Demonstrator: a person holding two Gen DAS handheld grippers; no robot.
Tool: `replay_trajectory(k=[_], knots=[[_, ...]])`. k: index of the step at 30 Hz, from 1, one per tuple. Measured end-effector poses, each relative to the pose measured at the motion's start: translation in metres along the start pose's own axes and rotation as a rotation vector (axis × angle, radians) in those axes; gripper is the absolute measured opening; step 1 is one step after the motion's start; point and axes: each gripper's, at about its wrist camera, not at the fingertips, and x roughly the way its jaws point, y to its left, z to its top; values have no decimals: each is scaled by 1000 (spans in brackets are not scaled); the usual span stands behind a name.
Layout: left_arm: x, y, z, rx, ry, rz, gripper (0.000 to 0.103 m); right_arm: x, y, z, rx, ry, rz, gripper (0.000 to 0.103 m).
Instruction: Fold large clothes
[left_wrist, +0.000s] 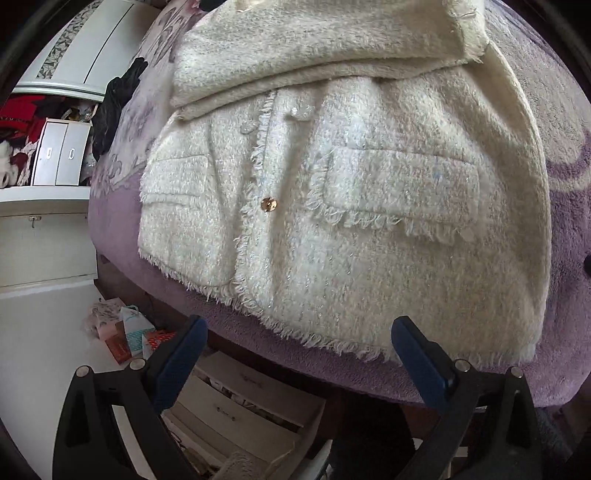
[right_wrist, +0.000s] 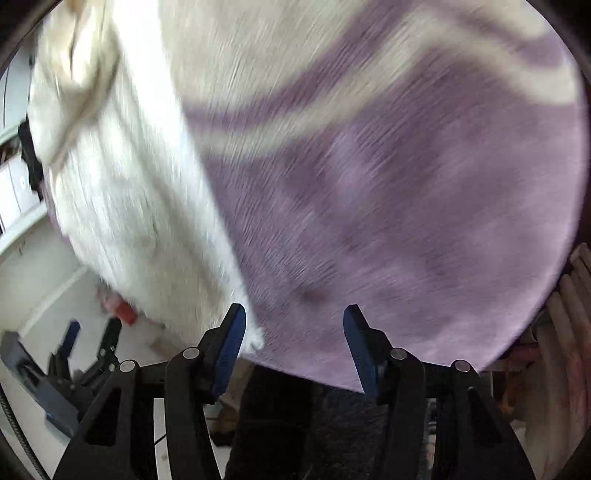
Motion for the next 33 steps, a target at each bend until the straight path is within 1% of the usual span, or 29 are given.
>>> replay_trajectory(k=[3, 5, 7, 8, 10, 11, 12, 14, 15, 16, 17, 20, 21, 23, 24, 26, 28, 30, 31, 33], knots=[[2, -20, 4, 3, 1, -44, 103, -32, -21, 16, 25, -75, -22, 58], [2, -48, 6, 31, 0, -80, 103, -53, -35, 30, 44, -128, -39, 60], [0, -77, 7, 78, 7, -114, 103, -70, -49, 44, 60, -177, -45, 61], [-1, -94, 6, 105, -3, -120, 103, -82, -54, 50, 66, -204, -58, 61], [-3, -132, 4, 191, -36, -68, 103, -102, -68, 63, 73, -248, -71, 62], [-2, -154, 2, 242, -83, 8, 103, -111, -71, 68, 72, -264, -80, 62], [-2, -167, 0, 281, -115, 67, 103, -118, -73, 75, 73, -275, -87, 63], [-2, -187, -3, 348, -190, 181, 103, -130, -75, 79, 75, -296, -102, 64], [-4, -192, -5, 366, -204, 205, 103, -136, -78, 82, 75, -300, -105, 64], [-9, -195, -8, 377, -222, 208, 100, -142, -80, 85, 74, -304, -106, 64], [-16, -198, -13, 394, -257, 192, 100, -149, -87, 92, 71, -304, -107, 64], [-21, -209, -25, 450, -272, 186, 101, -156, -83, 101, 54, -305, -110, 64], [-17, -213, -27, 467, -275, 210, 101, -155, -79, 103, 54, -307, -113, 64], [0, -217, -24, 490, -282, 294, 101, -153, -70, 106, 56, -310, -105, 64], [7, -217, -22, 500, -282, 321, 103, -156, -69, 107, 62, -312, -101, 64], [16, -211, -15, 519, -301, 346, 103, -152, -61, 109, 73, -318, -88, 64], [12, -194, -9, 508, -350, 399, 103, -152, -56, 113, 79, -329, -84, 64], [6, -171, 0, 460, -383, 435, 103, -144, -44, 113, 80, -338, -75, 64], [4, -159, 6, 425, -391, 443, 103, -146, -44, 116, 82, -345, -67, 64], [1, -142, 15, 391, -393, 426, 103, -149, -42, 126, 71, -355, -39, 64]])
